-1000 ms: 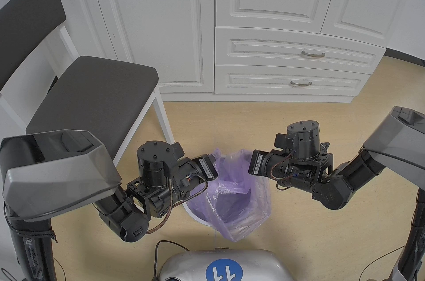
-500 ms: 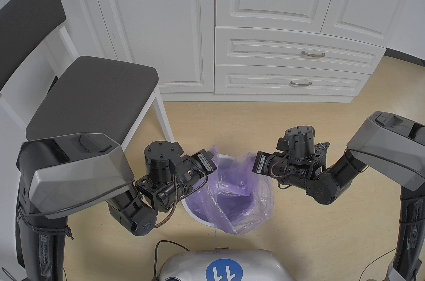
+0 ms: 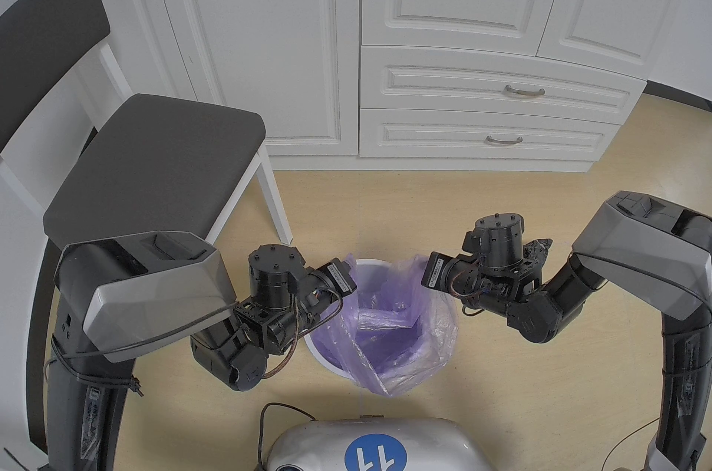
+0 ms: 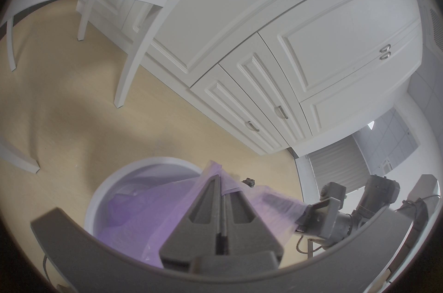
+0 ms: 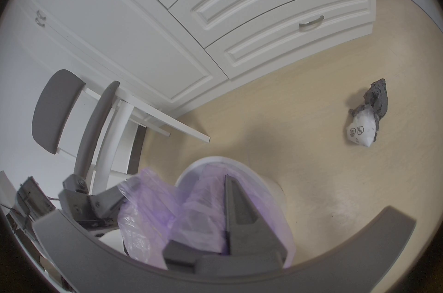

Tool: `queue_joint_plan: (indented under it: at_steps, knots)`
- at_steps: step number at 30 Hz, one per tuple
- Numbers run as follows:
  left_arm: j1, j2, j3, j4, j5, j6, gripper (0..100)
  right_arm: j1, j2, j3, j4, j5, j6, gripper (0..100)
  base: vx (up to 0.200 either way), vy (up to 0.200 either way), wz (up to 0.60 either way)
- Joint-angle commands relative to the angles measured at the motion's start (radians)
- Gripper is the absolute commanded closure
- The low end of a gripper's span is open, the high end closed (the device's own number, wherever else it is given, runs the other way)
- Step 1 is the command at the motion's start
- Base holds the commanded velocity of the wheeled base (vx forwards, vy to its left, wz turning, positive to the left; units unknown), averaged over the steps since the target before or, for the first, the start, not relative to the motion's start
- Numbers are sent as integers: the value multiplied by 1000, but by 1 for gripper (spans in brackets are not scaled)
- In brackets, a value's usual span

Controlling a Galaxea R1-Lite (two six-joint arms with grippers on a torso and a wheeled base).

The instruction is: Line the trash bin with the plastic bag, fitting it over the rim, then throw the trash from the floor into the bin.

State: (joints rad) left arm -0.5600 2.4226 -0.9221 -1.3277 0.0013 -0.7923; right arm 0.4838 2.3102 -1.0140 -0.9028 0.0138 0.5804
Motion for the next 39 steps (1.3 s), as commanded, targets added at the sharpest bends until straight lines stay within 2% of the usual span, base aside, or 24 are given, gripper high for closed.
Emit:
queue_joint_plan:
  at_steps: [1,6,9,10,13,17,21,22,23,28,39]
  knots:
    - [25,23,-12,-1,0,1,100,-1,14,3,-30,0,10,100,0,0,0]
    - [57,27,-9,1,0,10,100,-8,26,0,-50,-6,15,100,0,0,0]
    - [74,29,0,2,-6,36,100,-36,17,8,-50,-14,-11,100,0,0,0]
    - [91,27,16,18,-10,84,100,-56,1,18,-50,-14,-70,100,0,0,0]
    - [107,15,37,71,-12,183,100,-85,-12,51,-48,-15,-165,100,0,0,0]
    - [120,-11,65,117,-10,269,100,-108,-22,86,-48,-21,-275,100,0,0,0]
    - [134,-33,92,157,-10,354,100,-120,-18,115,-50,-72,-373,100,0,0,0]
    - [134,-33,92,157,-10,354,100,-120,-18,115,-50,-72,-373,100,0,0,0]
    - [138,-45,111,162,-10,397,100,-125,-18,126,-50,-91,-421,100,0,0,0]
    - [144,-66,141,157,-3,458,100,-122,-18,173,-50,-98,-491,100,0,0,0]
    - [141,-109,177,217,-3,510,100,-123,-60,296,-50,-121,-665,100,0,0,0]
